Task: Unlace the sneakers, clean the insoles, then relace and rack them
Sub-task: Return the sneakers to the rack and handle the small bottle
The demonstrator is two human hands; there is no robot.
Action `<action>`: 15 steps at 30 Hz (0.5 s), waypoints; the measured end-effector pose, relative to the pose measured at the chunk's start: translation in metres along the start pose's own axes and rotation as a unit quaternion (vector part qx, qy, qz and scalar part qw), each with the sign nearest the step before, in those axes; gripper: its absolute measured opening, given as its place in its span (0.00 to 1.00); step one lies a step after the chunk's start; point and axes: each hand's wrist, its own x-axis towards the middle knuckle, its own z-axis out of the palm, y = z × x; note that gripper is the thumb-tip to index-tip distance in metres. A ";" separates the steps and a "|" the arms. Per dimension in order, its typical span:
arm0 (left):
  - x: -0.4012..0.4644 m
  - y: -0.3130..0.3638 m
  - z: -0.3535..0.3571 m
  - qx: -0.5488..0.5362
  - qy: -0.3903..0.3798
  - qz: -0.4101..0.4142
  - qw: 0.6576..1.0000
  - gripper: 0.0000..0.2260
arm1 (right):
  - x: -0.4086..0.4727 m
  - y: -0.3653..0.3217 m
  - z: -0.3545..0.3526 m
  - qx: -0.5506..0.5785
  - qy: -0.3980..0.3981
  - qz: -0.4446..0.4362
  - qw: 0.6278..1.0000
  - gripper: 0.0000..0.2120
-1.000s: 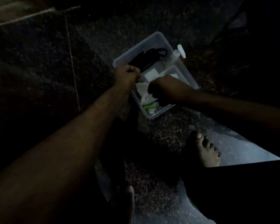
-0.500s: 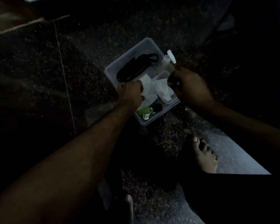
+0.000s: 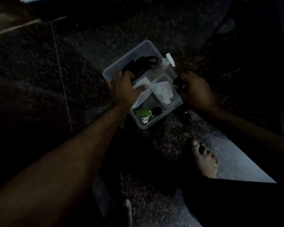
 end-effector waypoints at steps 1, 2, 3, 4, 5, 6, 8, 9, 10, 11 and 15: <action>-0.002 0.002 -0.001 -0.006 0.026 0.000 1.000 0.22 | -0.002 0.001 -0.002 -0.007 0.007 0.013 1.000 0.08; -0.003 0.004 -0.004 0.001 0.049 0.004 0.999 0.18 | -0.004 0.003 -0.003 -0.018 0.015 0.023 0.999 0.10; -0.004 0.005 -0.006 0.015 0.068 0.008 0.998 0.16 | -0.004 0.005 -0.005 -0.031 0.018 0.035 0.999 0.12; -0.002 0.006 -0.009 0.034 0.082 0.009 0.996 0.15 | -0.004 0.009 -0.005 -0.041 0.012 0.054 0.998 0.14; 0.001 0.006 -0.012 0.053 0.090 0.000 0.995 0.15 | -0.004 0.013 -0.005 -0.047 -0.006 0.080 0.996 0.17; 0.003 0.006 -0.016 0.067 0.095 -0.016 0.993 0.16 | -0.003 0.018 -0.002 -0.041 -0.033 0.109 0.993 0.19; 0.010 0.008 -0.019 0.091 0.091 -0.051 0.990 0.21 | -0.002 0.026 0.002 -0.008 -0.093 0.160 0.983 0.14; 0.013 0.010 -0.020 0.109 0.084 -0.066 0.988 0.25 | -0.001 0.029 0.003 0.007 -0.122 0.171 0.978 0.11; 0.016 0.009 -0.021 0.126 0.074 -0.076 0.986 0.29 | -0.001 0.031 0.003 0.020 -0.136 0.164 0.977 0.10; 0.021 0.008 -0.021 0.132 0.060 -0.083 0.986 0.32 | -0.001 0.031 0.002 0.027 -0.141 0.155 0.977 0.10; 0.043 -0.001 -0.020 0.075 -0.013 -0.088 0.993 0.30 | -0.004 0.030 0.000 0.042 -0.140 0.165 0.975 0.13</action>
